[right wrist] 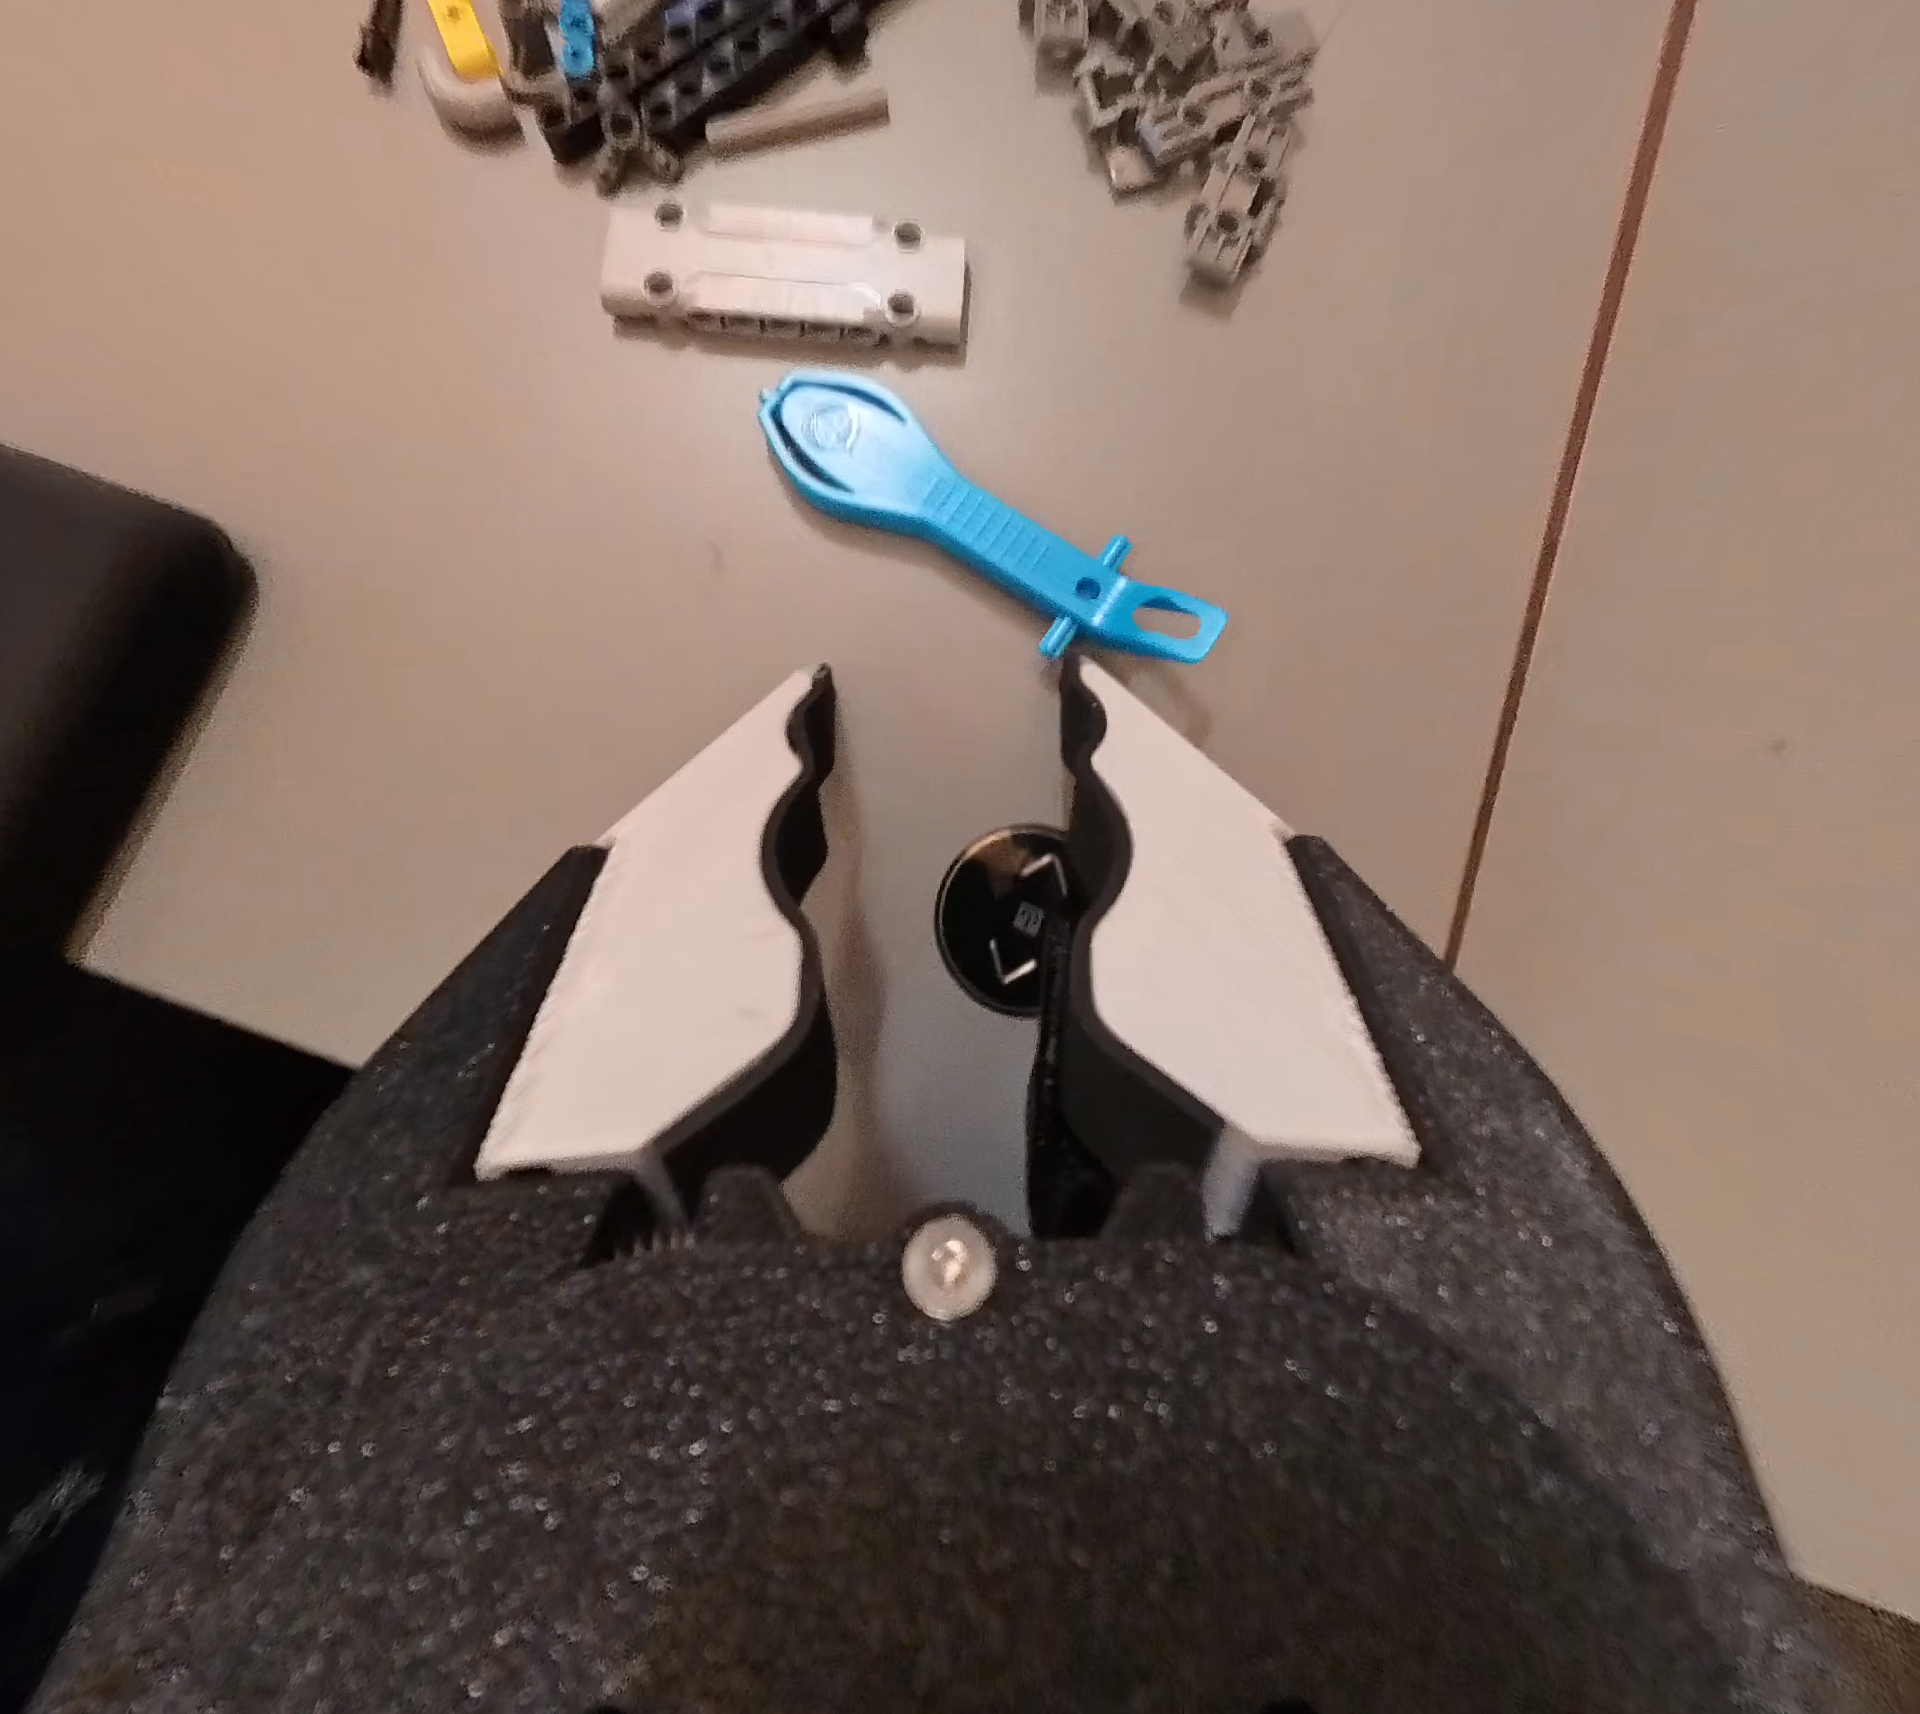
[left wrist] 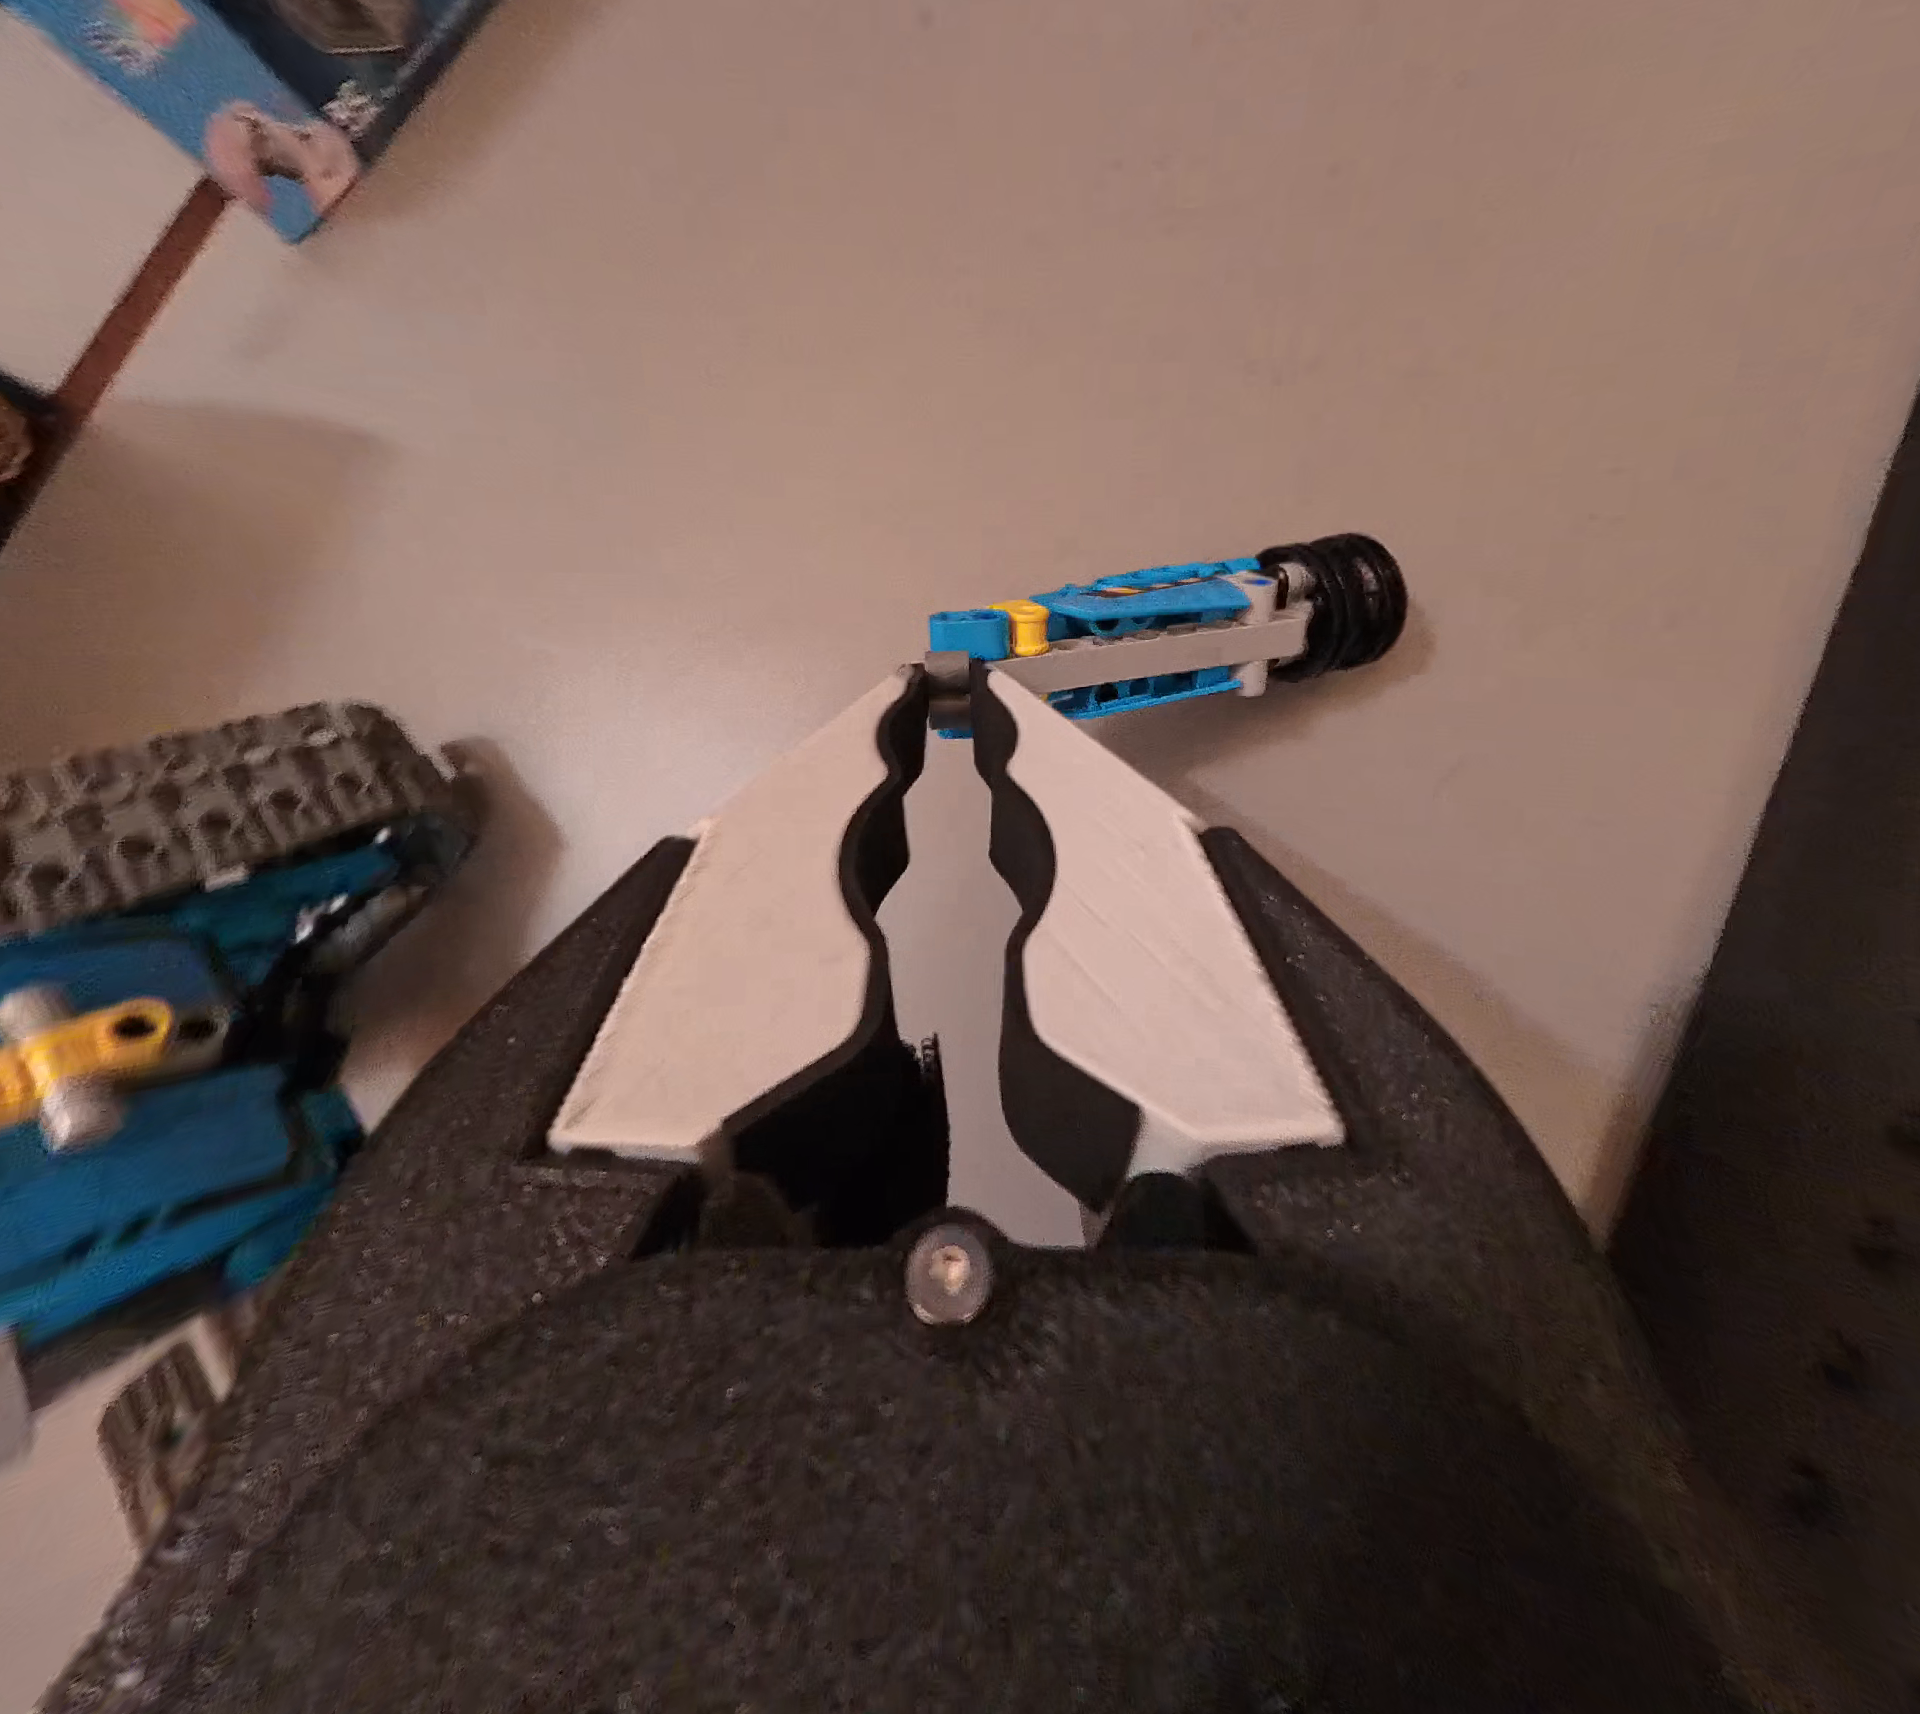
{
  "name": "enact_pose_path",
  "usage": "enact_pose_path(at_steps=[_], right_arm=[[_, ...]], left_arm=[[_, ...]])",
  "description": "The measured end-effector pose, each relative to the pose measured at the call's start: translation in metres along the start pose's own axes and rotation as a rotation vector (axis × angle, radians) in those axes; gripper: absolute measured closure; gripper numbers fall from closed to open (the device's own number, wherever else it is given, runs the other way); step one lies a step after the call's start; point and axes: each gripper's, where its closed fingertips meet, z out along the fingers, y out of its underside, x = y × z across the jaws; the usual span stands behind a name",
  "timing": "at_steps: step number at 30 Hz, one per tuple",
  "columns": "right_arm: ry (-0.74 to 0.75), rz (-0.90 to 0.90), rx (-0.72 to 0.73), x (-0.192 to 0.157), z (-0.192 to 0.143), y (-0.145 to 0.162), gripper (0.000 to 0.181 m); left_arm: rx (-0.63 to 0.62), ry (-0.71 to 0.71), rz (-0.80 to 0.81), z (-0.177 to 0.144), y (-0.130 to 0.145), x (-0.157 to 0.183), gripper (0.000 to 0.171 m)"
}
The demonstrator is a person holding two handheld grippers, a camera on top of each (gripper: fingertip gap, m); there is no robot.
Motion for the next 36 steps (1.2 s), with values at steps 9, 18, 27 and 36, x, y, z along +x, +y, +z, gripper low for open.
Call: enact_pose_path(at_steps=[9,18,27,36], right_arm=[[0.005,0.125,0.046,0.023,0.012,-0.01,0.161],[0.073,0.287,0.078,0.041,0.009,-0.02,0.159],[0.078,0.262,0.148,-0.026,0.017,-0.053,0.138],[-0.024,0.16,0.032,-0.063,0.028,-0.045,0.133]], left_arm=[[-0.186,0.033,0.431,0.041,0.002,0.018,0.162],[-0.236,0.01,0.542,0.063,-0.011,0.027,0.171],[-0.139,-0.058,0.308,0.046,-0.01,0.026,0.158],[0.046,0.009,-0.156,0.01,-0.011,0.051,0.145]])
